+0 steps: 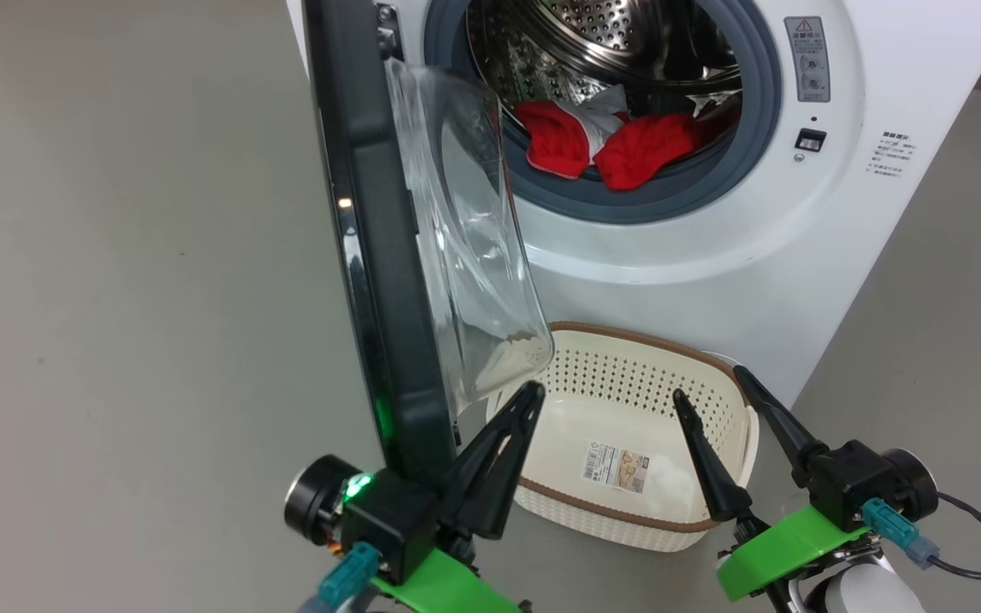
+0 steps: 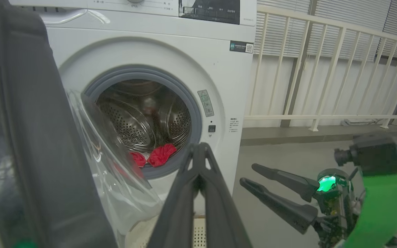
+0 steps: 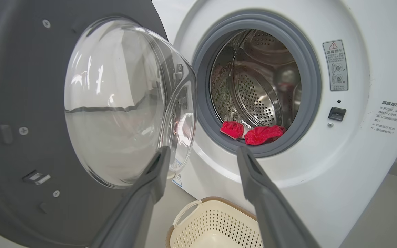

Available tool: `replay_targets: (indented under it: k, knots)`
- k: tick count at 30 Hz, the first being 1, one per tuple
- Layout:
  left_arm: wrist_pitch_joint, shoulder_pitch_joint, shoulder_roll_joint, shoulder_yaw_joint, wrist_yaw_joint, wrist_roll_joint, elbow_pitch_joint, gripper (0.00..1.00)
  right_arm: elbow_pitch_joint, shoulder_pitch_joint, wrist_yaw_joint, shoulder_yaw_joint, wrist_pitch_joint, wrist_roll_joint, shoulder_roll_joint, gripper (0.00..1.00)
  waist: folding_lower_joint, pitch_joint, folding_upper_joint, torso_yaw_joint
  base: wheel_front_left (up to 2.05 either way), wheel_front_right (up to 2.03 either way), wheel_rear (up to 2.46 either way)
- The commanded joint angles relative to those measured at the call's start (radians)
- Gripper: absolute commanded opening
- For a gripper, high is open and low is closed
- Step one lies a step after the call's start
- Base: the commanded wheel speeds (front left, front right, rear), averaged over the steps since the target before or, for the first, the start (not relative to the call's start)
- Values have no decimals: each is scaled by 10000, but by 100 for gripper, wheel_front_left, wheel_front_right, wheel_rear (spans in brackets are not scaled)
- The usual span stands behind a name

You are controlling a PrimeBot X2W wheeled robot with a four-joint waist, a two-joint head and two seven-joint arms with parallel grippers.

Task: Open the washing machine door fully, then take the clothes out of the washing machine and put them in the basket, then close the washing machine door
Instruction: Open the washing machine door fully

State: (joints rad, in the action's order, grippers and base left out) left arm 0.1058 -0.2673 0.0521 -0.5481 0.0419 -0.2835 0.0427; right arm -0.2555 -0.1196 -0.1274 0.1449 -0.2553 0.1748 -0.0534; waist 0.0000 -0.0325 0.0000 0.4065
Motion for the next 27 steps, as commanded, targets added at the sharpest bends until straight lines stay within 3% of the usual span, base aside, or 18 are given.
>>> replay_targets:
  k: [1, 13, 27]
  knots:
    - [-85, -145, 149, 313, -52, -62, -25, 0, 217, -198, -33, 213, -64, 2, 31, 100, 0, -28, 0, -19, 0, 0, 0]
    - [78, -97, 503, 722, 517, 127, -1200, 0, 122, -203, -33, 191, -65, 50, 32, 100, 0, -65, 0, 117, 0, 0, 0]
    - [139, 232, 1039, 1345, 1382, 298, -1045, 0, 43, -158, -33, 207, -65, 39, 32, 100, 0, -173, 0, 695, 0, 0, 0]
